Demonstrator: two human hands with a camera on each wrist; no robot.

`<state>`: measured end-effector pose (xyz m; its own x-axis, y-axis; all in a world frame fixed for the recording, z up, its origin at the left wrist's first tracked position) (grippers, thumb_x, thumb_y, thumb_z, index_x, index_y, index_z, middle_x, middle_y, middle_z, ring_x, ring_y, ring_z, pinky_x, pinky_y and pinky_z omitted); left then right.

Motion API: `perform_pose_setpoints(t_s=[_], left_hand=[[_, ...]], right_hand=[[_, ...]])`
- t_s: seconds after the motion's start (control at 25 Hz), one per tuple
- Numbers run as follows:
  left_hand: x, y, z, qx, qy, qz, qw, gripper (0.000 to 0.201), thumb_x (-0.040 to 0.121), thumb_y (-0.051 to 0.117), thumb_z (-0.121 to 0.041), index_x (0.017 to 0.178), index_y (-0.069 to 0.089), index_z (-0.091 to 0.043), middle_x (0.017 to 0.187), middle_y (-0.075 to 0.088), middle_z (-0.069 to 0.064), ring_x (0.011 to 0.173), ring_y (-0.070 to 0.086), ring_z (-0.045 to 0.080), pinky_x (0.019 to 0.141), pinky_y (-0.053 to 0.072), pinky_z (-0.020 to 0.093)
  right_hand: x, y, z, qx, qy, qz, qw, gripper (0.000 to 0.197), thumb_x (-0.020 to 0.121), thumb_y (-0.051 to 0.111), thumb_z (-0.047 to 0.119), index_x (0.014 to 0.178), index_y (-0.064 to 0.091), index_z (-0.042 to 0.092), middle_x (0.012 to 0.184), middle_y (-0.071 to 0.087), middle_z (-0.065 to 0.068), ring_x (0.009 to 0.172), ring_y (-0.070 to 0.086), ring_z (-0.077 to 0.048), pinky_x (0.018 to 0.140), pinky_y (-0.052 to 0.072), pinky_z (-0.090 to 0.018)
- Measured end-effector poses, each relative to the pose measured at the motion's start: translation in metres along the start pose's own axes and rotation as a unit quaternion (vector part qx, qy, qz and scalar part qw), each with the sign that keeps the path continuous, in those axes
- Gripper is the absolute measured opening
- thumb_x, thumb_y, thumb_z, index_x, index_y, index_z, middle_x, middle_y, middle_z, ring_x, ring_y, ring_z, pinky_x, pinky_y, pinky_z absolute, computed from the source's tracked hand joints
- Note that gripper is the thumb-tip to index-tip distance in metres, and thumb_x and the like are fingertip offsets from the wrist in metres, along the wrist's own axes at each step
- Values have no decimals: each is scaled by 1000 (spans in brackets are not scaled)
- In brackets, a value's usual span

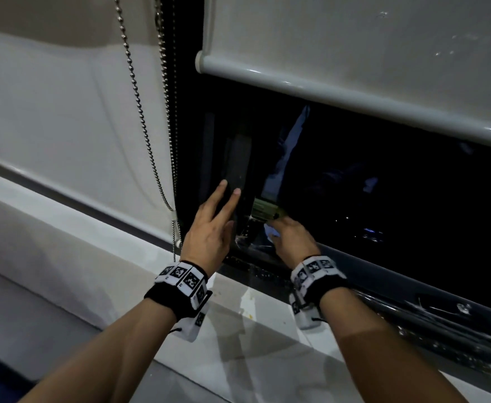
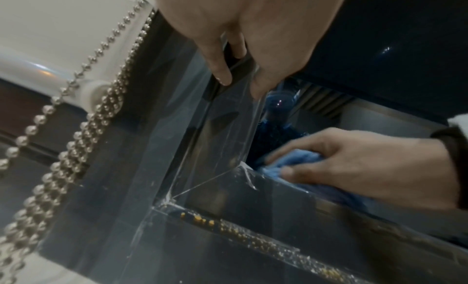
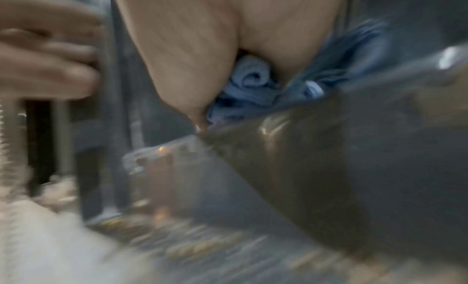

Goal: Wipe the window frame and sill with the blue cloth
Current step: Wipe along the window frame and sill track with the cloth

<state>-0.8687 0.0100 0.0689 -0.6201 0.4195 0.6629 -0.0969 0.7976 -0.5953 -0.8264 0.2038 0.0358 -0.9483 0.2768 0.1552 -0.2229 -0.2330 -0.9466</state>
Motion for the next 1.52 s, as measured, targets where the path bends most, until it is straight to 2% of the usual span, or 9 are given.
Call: perform_pose_setpoints(t_s=[0.2,0.4,0.64,0.72,0.88,1.08,1.2,1.36,1.52], left_hand=[[-9,1,8,-28,2,-4,1000,59,88,70,-17,143,48,-20,150,37,6,133,45,22,108,44,35],[-6,-2,7,-23,1,5,1000,69,88,70,-16,150,39,-22,141,40,3,127,47,16,99,49,28],[-8,-1,5,-2,9,16,1000,71,89,61,-4,151,36,-24,143,35,4,129,46,17,99,49,28],[-7,0,6,2,3,22,1000,74,88,58,0,152,33,-27,143,34,3,129,46,19,97,52,32],[-9,0,5,3,-10,32,999,80,85,60,-1,153,30,-29,142,33,2,128,46,17,90,53,27],[-9,2,6,-2,-5,56,998,82,83,59,-3,154,27,-30,143,33,4,129,47,20,89,56,35],[-9,1,5,6,-15,63,998,82,83,57,-5,154,25,-33,144,31,2,129,47,20,80,59,38],[-9,0,5,10,-25,72,997,84,83,55,-4,154,23,-35,146,30,1,130,46,18,79,59,36],[-9,2,8,-3,-26,83,996,84,83,55,-6,154,21,-38,146,29,1,131,45,19,80,59,40]], right_hand=[[-16,4,42,100,-138,62,983,19,86,65,14,103,71,18,107,68,0,101,60,-16,92,47,-33],[-1,-9,0,24,36,0,999,33,91,58,18,122,64,25,126,62,-3,112,59,-28,88,45,-33],[-10,8,45,71,-88,96,989,21,85,63,22,106,65,26,110,67,4,103,62,-20,86,49,-34],[-6,-3,27,72,-60,116,989,27,80,64,20,104,65,31,106,70,7,100,64,-17,84,52,-35],[18,-10,24,-11,23,15,1000,19,85,62,17,104,59,18,110,67,-10,102,63,-34,79,50,-38],[14,11,44,35,-48,91,994,14,85,57,20,98,62,22,110,66,-3,104,62,-29,83,49,-36],[1,-2,18,32,-107,159,981,32,76,55,23,105,68,30,111,68,9,106,63,-14,90,51,-31],[16,-7,9,-51,-21,92,994,25,85,58,9,104,69,19,111,65,-9,105,61,-31,85,52,-38],[4,13,53,-1,-86,99,991,22,86,54,16,105,65,20,113,63,-5,107,58,-30,87,47,-37]])
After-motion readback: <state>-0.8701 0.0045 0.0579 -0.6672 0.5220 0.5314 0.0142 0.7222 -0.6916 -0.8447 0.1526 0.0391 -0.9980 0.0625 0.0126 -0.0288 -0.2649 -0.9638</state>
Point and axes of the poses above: each hand's wrist, its own x-axis towards the middle knuckle, its own y-axis out of the palm, z = x × y, the point moved 8 cm from there along x, towards the middle knuckle
